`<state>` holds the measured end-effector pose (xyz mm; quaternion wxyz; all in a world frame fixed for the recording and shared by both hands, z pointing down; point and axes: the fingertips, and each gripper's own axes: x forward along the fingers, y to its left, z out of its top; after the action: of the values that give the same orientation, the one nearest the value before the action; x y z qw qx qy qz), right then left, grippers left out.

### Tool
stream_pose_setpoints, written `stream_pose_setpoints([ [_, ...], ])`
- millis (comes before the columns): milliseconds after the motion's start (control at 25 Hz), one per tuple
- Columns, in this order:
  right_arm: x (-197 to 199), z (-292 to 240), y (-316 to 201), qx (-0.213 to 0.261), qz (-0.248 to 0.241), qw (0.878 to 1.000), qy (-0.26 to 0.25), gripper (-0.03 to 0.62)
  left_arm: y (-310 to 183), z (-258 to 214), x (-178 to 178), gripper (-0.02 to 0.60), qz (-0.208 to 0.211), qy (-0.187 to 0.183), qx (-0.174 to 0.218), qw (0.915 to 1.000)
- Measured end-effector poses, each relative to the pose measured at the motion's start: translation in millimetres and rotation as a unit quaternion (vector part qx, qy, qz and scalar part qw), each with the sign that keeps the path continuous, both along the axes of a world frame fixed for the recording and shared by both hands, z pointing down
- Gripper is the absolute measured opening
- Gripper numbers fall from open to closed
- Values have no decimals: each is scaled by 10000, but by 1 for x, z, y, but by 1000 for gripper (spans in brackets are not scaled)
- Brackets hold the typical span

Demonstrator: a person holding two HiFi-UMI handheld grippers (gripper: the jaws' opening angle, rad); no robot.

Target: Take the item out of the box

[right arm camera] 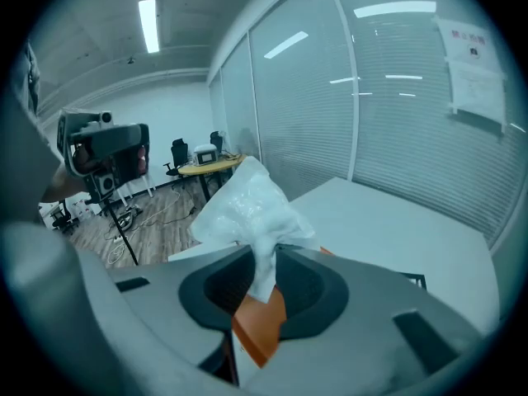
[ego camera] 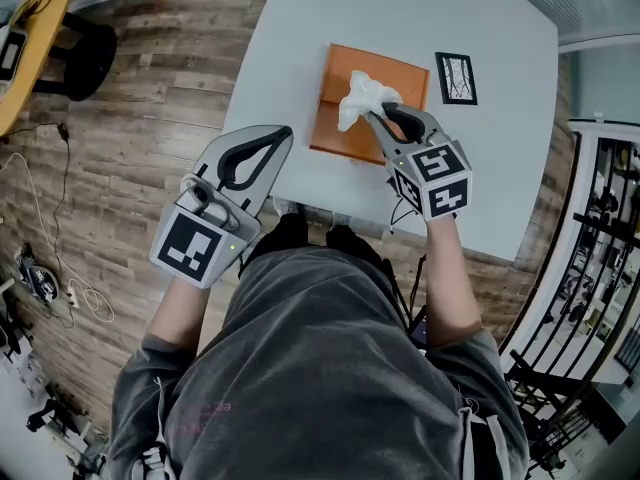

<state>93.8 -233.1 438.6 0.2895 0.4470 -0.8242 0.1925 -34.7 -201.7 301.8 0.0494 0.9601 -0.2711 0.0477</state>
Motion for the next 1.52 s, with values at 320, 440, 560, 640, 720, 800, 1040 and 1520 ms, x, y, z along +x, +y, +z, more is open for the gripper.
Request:
stream_pose_setpoints([
  [320, -7, -55, -2, 595, -40, 9981, -142, 84, 4, -12, -3, 6, -20, -37, 97, 9999],
  [440, -3, -72, 1, 764, -37, 9969, -195, 83, 8, -18, 0, 6, -21, -40, 158, 9999],
  [560, -3, -84, 2, 910, -36, 9955, -260, 83, 11, -20, 1, 6, -17, -40, 202, 9998],
  [640, -3, -92, 2, 1018, -51, 9943, -316, 83, 11, -20, 3, 7, -18, -45, 227, 9997],
  [720, -2, -103, 2, 1149, -80, 9927, -366, 83, 12, -22, 4, 6, -23, -50, 244, 9997],
  [800, -3, -115, 2, 1288, -113, 9907, -411, 83, 12, -25, 5, 6, -41, -49, 250, 9997],
  [1040, -5, -141, 6, 1631, -220, 9846, -596, 84, 14, -31, 4, 6, -118, -50, 331, 9994],
  [1520, 0, -163, 13, 1907, -288, 9780, -791, 83, 18, -37, 8, 6, -248, -70, 362, 9990],
])
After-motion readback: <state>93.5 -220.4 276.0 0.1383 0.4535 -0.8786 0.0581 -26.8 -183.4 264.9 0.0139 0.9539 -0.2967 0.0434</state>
